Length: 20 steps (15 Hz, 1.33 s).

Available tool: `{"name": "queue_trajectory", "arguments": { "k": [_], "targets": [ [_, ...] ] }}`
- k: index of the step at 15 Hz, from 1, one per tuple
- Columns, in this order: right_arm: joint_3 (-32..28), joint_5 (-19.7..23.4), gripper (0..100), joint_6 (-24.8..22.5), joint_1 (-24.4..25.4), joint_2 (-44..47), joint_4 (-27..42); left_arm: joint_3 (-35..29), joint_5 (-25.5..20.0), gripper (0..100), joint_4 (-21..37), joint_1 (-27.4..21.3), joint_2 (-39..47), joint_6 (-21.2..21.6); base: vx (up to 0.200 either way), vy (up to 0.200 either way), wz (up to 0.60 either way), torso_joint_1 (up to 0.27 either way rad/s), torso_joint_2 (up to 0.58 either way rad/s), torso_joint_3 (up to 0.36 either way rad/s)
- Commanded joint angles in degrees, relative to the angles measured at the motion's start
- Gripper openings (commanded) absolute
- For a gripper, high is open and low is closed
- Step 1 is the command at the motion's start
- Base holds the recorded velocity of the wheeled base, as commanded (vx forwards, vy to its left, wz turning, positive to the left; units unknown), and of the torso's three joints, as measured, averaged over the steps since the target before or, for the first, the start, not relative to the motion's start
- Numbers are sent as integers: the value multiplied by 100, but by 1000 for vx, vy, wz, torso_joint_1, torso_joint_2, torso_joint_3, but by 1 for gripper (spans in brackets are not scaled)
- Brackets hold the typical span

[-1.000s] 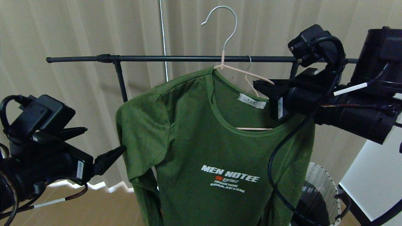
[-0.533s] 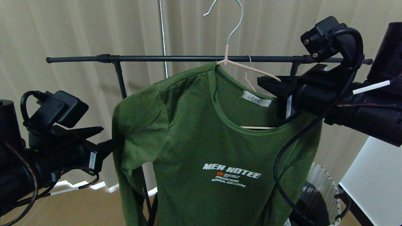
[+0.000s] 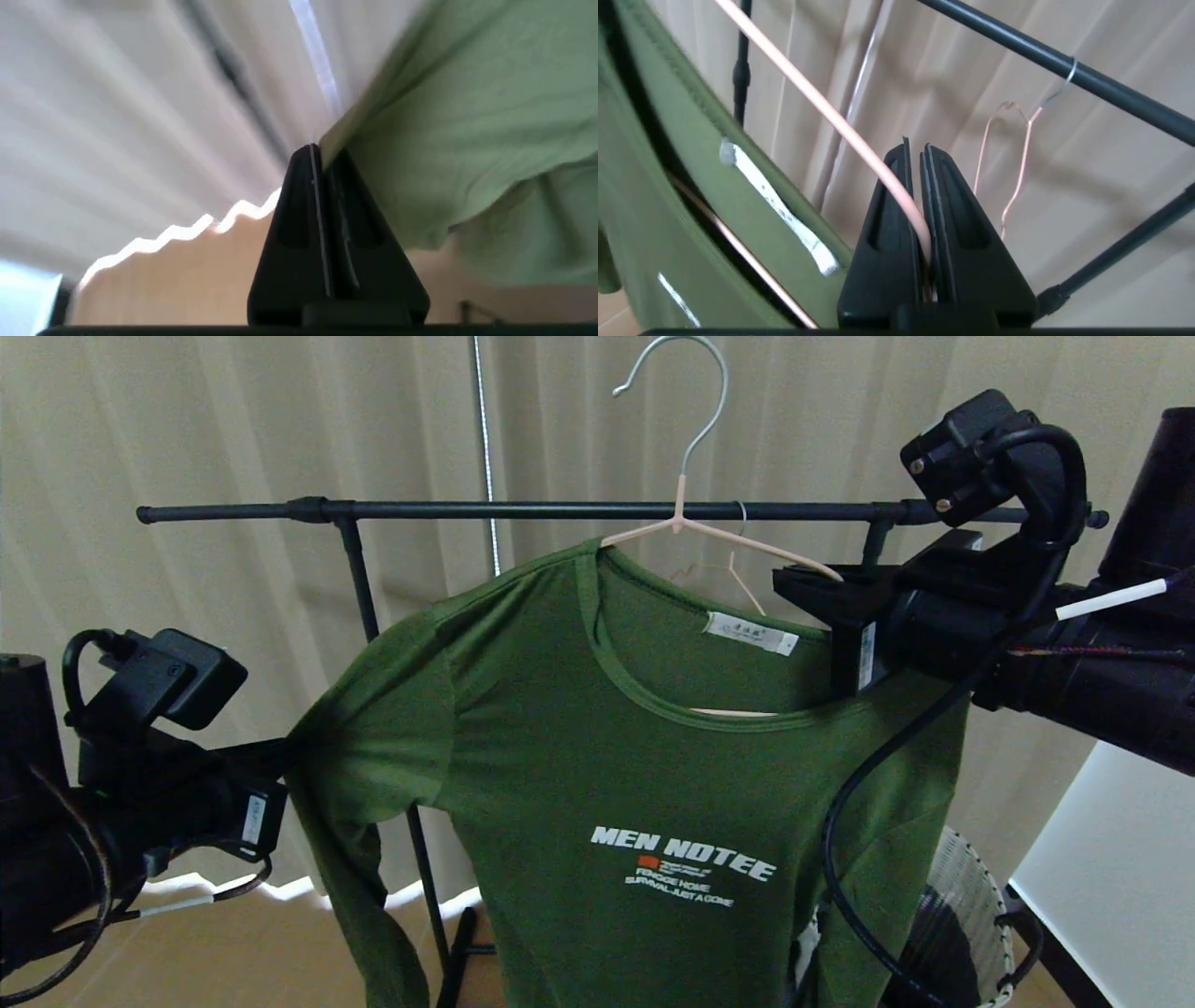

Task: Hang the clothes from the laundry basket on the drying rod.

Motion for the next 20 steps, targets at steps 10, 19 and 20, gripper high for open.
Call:
{"name": "queue_trajectory", "arguments": {
  "k": [10, 19, 20],
  "targets": [
    [10, -76, 0, -68, -286, 41, 168, 219, -11, 100, -27, 279, -308, -62, 0, 0, 0, 0, 0, 0],
    [-43, -1069, 0, -85, -637, -3, 1328, 439, -11, 100, -678, 279, -387, -71, 0, 0, 0, 0, 0, 0],
    [-43, -1078, 0, -85, -637, -12, 1328, 421, -11, 100, -678, 271, -387, -71, 0, 0, 0, 0, 0, 0]
  ]
}}
